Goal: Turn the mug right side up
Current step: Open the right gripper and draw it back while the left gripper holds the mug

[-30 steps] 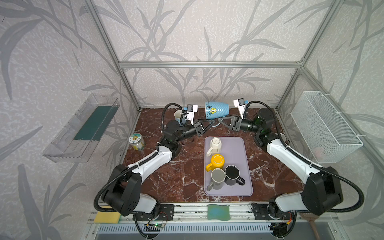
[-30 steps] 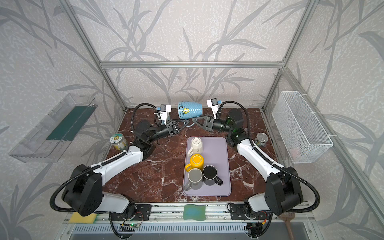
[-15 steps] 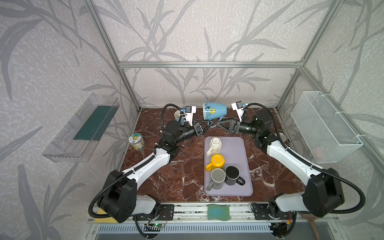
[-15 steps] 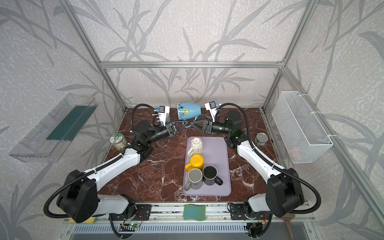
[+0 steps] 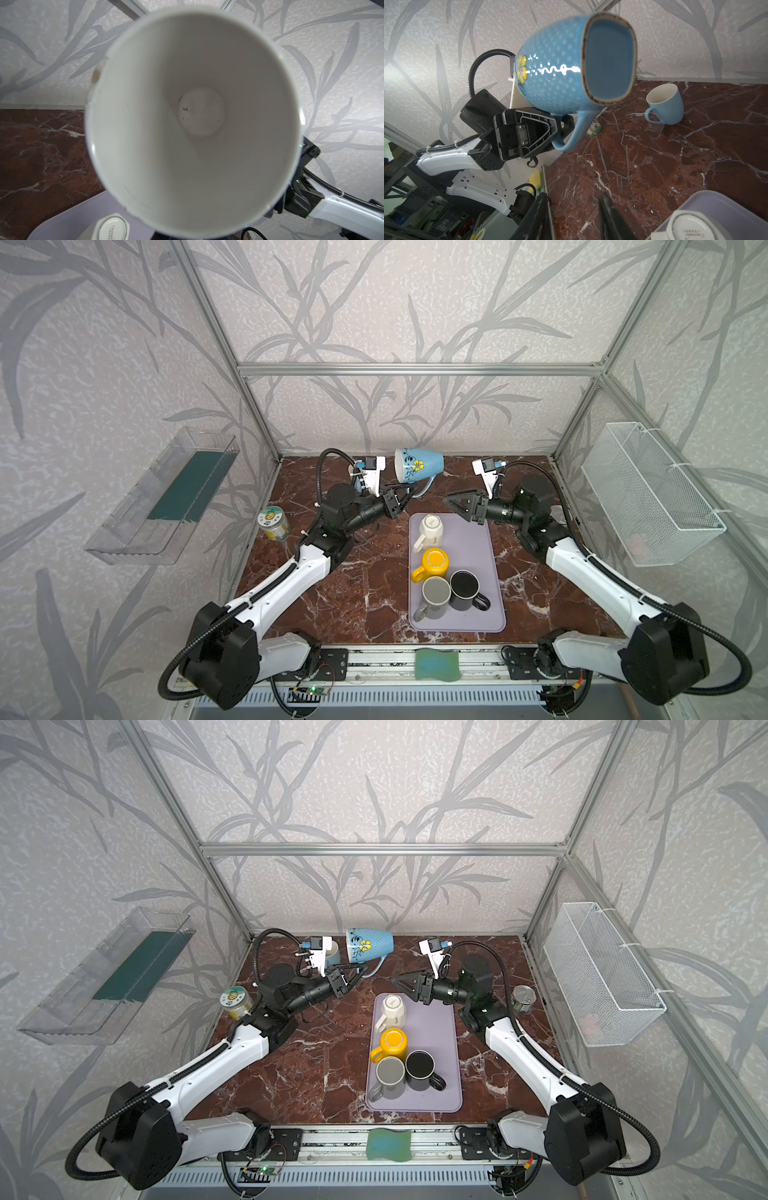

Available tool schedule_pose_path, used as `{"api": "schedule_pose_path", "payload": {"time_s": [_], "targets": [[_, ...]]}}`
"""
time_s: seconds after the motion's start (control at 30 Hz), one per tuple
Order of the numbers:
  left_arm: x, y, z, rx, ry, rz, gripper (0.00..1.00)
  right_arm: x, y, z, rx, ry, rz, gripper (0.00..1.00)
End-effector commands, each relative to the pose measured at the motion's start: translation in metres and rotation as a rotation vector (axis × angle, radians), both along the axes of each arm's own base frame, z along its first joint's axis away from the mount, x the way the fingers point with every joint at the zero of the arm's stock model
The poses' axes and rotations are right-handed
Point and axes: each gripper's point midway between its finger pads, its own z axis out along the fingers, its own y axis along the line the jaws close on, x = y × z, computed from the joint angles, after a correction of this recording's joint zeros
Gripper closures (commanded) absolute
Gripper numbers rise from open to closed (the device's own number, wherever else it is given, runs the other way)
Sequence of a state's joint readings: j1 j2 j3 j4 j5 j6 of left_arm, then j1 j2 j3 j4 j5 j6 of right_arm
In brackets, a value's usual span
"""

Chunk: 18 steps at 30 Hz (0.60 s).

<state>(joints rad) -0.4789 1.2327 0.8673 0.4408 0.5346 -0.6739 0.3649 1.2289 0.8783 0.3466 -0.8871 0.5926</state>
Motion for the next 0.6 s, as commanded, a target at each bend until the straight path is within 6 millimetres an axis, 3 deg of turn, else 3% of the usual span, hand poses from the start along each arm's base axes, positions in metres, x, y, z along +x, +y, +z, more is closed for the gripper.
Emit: {"api": "schedule_pose_path", "payload": {"time_s": [0.0,0.3,0.57], "targets": [[0.008,0.015,0.018,0.074,-0.047,0.110,1.00,-0.005,-0.010,-0.002,-0.031,-0.027,-0.039,0.58],[0.022,0.034,-0.006,0.267,0.052,0.231,1.00,-0.013,-0.025,-0.024,-0.103,0.005,-0.112,0.59],[0.039,0.055,-0.032,0.487,0.154,0.340,1.00,-0.024,-0.036,-0.028,-0.139,-0.003,-0.148,0.59]]}}
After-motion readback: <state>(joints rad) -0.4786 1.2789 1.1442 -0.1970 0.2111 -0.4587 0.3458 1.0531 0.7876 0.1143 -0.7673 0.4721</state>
